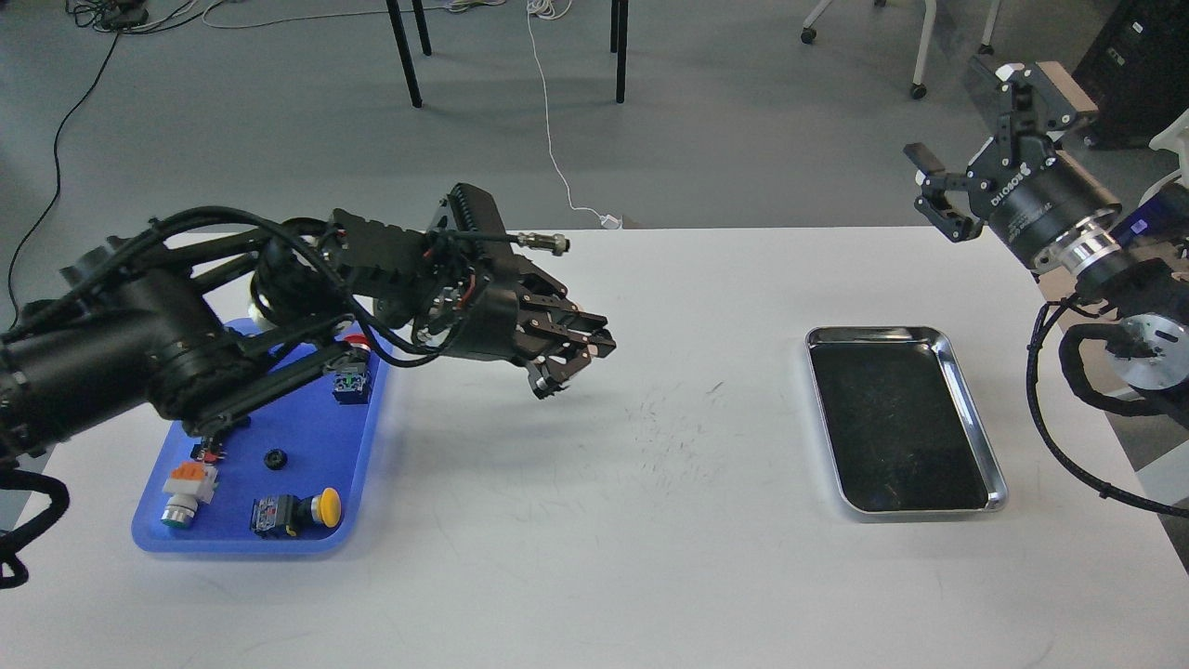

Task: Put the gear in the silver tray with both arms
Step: 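Lift the black gear and carry it toward the table center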

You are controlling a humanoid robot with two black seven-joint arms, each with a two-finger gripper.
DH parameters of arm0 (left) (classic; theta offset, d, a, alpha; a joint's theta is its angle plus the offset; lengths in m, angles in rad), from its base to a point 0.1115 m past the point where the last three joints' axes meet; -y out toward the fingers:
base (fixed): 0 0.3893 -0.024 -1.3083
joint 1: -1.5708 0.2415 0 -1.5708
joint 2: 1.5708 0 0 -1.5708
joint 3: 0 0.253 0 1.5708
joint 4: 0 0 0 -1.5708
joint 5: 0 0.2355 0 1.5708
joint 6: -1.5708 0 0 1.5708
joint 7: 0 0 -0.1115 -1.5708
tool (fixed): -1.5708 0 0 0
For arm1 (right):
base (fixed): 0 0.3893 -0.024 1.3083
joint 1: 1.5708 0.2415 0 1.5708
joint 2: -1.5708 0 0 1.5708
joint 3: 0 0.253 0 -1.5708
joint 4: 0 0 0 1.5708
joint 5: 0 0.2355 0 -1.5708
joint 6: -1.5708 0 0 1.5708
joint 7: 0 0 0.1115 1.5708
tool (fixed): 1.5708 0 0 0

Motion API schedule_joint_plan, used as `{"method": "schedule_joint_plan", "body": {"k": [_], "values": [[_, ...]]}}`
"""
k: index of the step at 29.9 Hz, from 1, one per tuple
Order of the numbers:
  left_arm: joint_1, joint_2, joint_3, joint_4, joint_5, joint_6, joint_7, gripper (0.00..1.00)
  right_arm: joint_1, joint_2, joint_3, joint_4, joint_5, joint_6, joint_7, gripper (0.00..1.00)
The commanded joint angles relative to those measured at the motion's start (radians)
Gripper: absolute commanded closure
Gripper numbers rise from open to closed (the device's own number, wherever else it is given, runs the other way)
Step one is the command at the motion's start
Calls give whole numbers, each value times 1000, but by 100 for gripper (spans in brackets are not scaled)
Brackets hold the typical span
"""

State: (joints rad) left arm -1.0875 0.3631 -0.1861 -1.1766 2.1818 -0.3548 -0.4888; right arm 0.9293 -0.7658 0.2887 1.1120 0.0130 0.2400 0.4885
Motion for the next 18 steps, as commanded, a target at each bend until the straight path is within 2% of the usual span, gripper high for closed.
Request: {"method": "schedule_joint_plan", "body": {"k": [1,8,18], "values": [[-34,-136,74,122,0,3,0,85,101,0,-91,0,5,-2,0,1],[-31,-354,132,294,0,13,0,85,206,13,-178,0,7,-18,0,1],[17,-363,166,434,0,43,0,84,198,20,-190,0,7,-18,0,1]]}}
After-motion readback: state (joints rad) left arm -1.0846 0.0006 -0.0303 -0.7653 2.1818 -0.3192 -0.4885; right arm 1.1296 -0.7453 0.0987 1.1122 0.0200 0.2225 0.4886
